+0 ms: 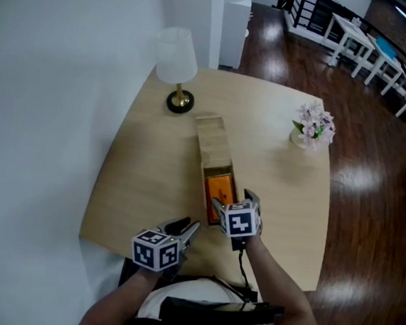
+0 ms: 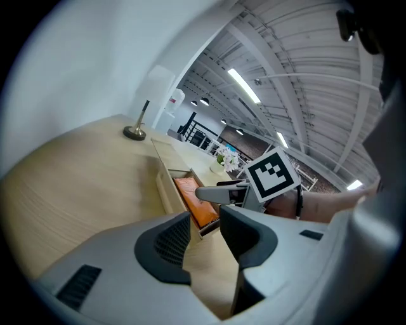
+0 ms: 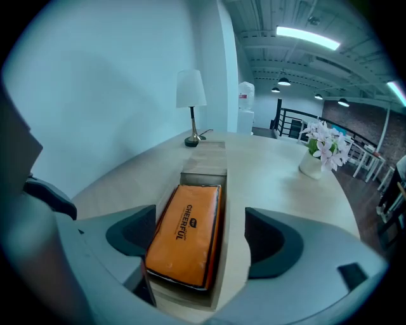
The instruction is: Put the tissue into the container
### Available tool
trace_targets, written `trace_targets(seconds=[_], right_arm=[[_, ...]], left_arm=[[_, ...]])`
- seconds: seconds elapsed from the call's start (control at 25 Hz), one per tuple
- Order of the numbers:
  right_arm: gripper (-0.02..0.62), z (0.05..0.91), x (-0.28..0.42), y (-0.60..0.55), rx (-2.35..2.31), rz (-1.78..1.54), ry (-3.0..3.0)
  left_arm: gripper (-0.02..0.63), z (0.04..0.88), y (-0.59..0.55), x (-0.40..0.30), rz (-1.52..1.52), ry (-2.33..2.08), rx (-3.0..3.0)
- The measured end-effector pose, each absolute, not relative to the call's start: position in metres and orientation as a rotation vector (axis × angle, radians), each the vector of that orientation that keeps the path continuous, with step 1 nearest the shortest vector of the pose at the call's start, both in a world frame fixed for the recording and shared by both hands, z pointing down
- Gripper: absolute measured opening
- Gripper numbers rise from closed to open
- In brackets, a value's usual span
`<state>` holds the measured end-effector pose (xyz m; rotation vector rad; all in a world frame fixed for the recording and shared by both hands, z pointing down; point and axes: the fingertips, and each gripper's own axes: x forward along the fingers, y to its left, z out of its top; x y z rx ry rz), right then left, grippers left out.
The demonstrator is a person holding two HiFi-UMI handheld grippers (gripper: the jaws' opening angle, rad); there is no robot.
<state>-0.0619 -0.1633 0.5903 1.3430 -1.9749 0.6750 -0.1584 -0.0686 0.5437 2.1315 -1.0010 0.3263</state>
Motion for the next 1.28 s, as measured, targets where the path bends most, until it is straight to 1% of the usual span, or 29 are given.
trace_targets(seconds=[0.68,1.28], right_arm=[[0.453,0.586,0.012,-0.156,1.407,0.686,-1.945],[0.449,0.585,0.054,-0.150,1.434,0.748,-1.937]], left_arm=[[0.147,0.542,-0.079,-0.101,0.324,-0.959,2.142],[0.147,0.546,-0.077,-0.062,0.366,-0.920,2.152]])
